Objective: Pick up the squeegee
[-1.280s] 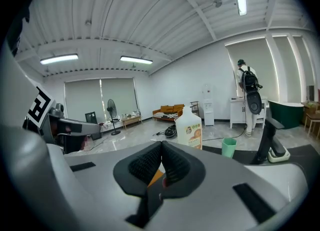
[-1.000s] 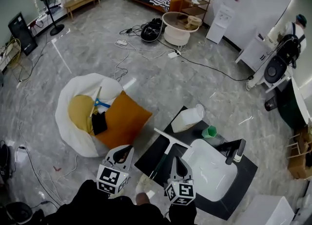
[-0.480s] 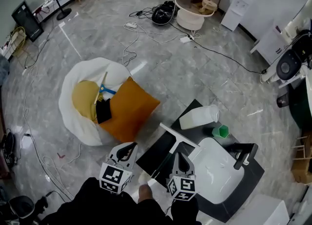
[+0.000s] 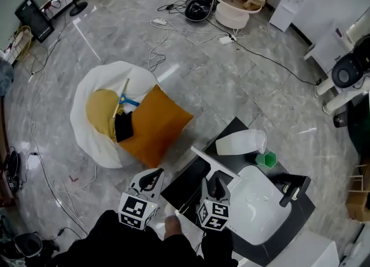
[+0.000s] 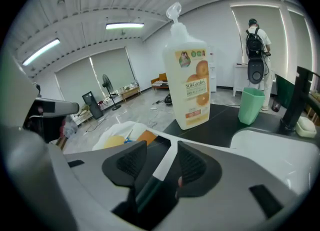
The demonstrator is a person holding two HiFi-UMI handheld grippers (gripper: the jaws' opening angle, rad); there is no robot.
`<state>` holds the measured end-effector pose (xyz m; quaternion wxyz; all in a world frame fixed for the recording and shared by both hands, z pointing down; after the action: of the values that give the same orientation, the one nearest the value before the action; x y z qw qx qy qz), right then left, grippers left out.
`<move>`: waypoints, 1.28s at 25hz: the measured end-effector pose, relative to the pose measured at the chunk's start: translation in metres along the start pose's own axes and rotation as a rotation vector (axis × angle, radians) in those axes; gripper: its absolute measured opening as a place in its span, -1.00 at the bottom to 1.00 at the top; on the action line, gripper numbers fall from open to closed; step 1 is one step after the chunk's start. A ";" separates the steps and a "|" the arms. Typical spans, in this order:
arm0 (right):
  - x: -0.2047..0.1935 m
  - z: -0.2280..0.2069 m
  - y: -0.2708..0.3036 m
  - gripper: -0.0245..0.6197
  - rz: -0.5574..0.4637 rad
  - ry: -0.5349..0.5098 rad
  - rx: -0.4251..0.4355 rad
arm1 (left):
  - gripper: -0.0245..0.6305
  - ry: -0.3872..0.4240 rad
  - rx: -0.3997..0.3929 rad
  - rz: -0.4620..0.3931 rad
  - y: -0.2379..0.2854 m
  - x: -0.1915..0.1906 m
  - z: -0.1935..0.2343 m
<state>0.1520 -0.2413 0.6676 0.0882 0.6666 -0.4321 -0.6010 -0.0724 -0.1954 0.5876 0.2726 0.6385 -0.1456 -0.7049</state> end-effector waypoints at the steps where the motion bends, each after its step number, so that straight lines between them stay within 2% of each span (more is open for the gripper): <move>1: -0.002 -0.002 0.005 -0.25 0.013 0.005 -0.004 | -0.85 -0.002 0.002 0.003 0.002 -0.001 0.001; 7: -0.010 -0.009 0.026 -0.15 0.061 0.027 0.006 | -0.85 -0.014 0.013 0.023 0.011 -0.008 0.005; 17: -0.024 -0.013 0.049 -0.15 0.154 0.076 0.019 | -0.85 -0.029 0.030 0.050 0.019 -0.019 0.009; 27: -0.028 -0.015 0.052 -0.43 0.150 0.166 0.028 | -0.85 -0.026 0.029 0.061 0.024 -0.021 0.003; 32: -0.028 -0.025 0.048 -0.55 0.134 0.237 -0.008 | -0.85 -0.023 0.031 0.061 0.024 -0.021 0.002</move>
<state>0.1539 -0.2621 0.7249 0.1812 0.7023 -0.4596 -0.5126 -0.0693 -0.2029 0.6182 0.2821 0.6297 -0.1792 -0.7013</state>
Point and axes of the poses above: the fingertips, and each gripper's own axes: y forward along the fingers, z to its left, x out of its top, the point moved 8 cm from there along -y, backward along the fingers, and after that the axes turned 4 degrees about x, right-handed, at the moved point
